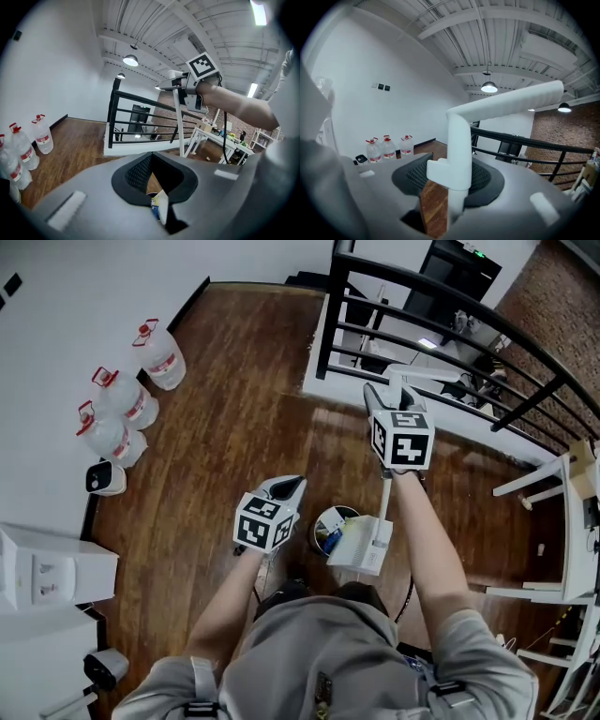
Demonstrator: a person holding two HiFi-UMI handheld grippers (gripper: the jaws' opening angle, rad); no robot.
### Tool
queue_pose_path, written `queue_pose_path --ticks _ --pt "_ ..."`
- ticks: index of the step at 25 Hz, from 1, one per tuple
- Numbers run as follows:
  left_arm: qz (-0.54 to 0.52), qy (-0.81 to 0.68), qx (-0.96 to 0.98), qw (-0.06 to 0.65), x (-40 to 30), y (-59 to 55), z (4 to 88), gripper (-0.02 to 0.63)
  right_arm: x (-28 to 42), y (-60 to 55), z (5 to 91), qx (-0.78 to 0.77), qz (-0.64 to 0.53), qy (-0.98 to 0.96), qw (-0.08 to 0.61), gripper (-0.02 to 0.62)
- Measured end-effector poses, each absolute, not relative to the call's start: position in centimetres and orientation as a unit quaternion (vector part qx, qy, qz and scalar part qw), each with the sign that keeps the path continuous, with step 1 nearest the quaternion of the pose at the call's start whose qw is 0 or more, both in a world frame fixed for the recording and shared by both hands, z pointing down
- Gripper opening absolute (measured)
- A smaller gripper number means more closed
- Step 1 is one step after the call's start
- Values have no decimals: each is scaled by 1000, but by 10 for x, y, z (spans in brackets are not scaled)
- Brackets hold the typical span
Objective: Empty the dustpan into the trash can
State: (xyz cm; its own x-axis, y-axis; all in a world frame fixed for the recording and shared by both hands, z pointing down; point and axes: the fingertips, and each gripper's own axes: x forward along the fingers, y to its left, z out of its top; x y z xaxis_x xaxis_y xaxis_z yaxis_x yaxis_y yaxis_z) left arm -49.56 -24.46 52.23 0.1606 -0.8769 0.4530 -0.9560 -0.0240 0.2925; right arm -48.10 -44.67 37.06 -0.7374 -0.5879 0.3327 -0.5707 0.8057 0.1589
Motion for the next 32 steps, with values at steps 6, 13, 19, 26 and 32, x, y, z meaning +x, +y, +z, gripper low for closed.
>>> queue_pose_path --ticks 6,13,19,26,32 --pt "75 -633 721 270 -491 -250 524 6 -471 -447 367 315 -22 -931 181 189" --pt "85 -616 738 262 -460 -262 517 6 -427 -445 354 316 -11 -935 161 189" --pt "91 -606 753 238 -410 -287 498 6 -359 -453 340 325 9 -936 136 189" --pt "101 -589 768 231 -345 -306 489 6 -274 -450 333 321 52 -938 120 189" --pt "109 -571 785 214 -290 -327 479 6 -212 -438 319 303 63 -946 96 189"
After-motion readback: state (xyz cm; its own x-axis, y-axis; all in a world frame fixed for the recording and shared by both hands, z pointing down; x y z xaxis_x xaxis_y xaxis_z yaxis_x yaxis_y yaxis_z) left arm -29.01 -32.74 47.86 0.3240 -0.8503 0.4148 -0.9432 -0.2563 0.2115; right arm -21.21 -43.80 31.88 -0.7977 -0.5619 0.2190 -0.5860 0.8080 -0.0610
